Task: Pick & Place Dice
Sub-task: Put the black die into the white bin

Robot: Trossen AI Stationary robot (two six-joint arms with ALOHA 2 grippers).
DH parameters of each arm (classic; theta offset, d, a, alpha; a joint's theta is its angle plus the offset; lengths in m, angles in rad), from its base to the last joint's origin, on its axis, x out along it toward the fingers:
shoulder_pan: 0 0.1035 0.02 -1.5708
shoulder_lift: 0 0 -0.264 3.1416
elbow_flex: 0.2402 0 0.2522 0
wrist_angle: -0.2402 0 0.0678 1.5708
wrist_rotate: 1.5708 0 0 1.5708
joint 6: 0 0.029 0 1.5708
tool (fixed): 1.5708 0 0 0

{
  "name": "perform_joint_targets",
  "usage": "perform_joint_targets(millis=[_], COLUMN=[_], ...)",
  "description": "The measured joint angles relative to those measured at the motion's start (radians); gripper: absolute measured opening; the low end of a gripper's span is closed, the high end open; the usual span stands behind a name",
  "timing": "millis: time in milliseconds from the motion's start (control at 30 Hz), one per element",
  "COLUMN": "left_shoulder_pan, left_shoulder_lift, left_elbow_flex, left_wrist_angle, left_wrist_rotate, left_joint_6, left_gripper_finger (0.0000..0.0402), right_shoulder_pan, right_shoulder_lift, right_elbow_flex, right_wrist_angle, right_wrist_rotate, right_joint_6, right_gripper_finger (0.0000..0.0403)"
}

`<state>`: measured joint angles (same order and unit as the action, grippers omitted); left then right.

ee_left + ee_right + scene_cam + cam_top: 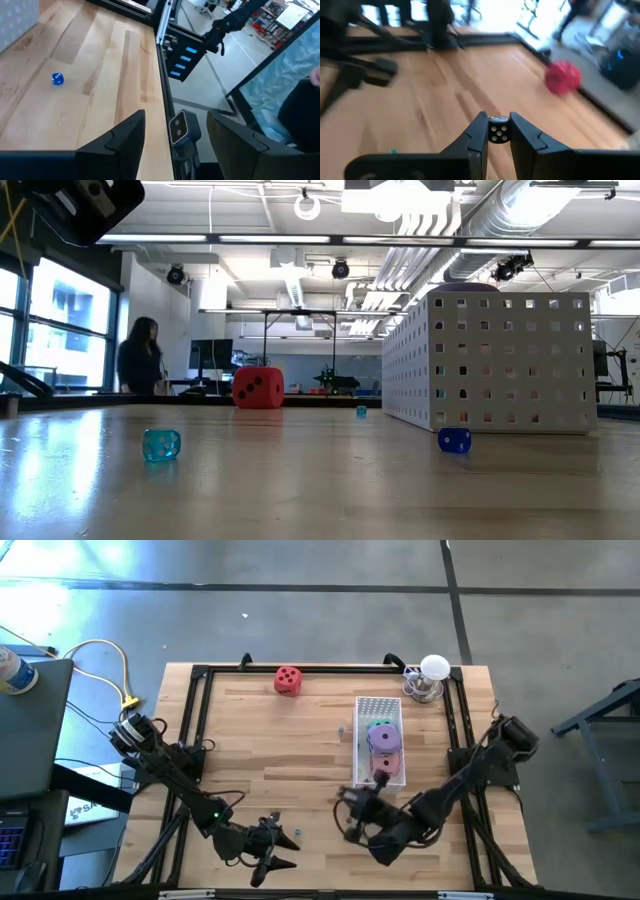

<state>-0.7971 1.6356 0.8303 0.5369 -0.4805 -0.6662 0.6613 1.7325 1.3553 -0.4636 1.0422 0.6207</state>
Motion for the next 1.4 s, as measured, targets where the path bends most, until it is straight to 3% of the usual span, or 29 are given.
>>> perform_joint_targets(millis=[233,367,633,1200,1400], left_shoulder_pan=[-0.012,-0.022,-0.024,-0.039,-0.039], left_shoulder_lift=[0.0,0.0,0.0,0.0,0.0], left_elbow_flex=[0.0,0.0,0.0,-0.001,-0.001], left_wrist_angle=[-0.017,-0.017,-0.043,-0.059,-0.059], left_wrist_rotate=[0.002,0.002,0.002,0.002,0.001], left_joint_6=[0.0,0.0,0.0,0.001,0.001], left_gripper_finger=[0.0205,0.0205,0.0205,0.0205,0.0205], right_shoulder_pan=[-0.075,-0.131,-0.209,-0.197,-0.191], right_shoulder_lift=[0.006,0.008,0.009,0.008,0.008], right_elbow_flex=[-0.002,-0.018,-0.063,-0.065,-0.065], right_wrist_angle=[-0.373,-0.436,-0.436,-0.585,-0.577], right_wrist_rotate=[-0.046,-0.104,-0.214,-0.266,-0.267], right_joint_6=[0.442,0.587,0.647,0.805,0.793], right_gripper_finger=[0.0043,0.0045,0.0057,0.0057,0.0082])
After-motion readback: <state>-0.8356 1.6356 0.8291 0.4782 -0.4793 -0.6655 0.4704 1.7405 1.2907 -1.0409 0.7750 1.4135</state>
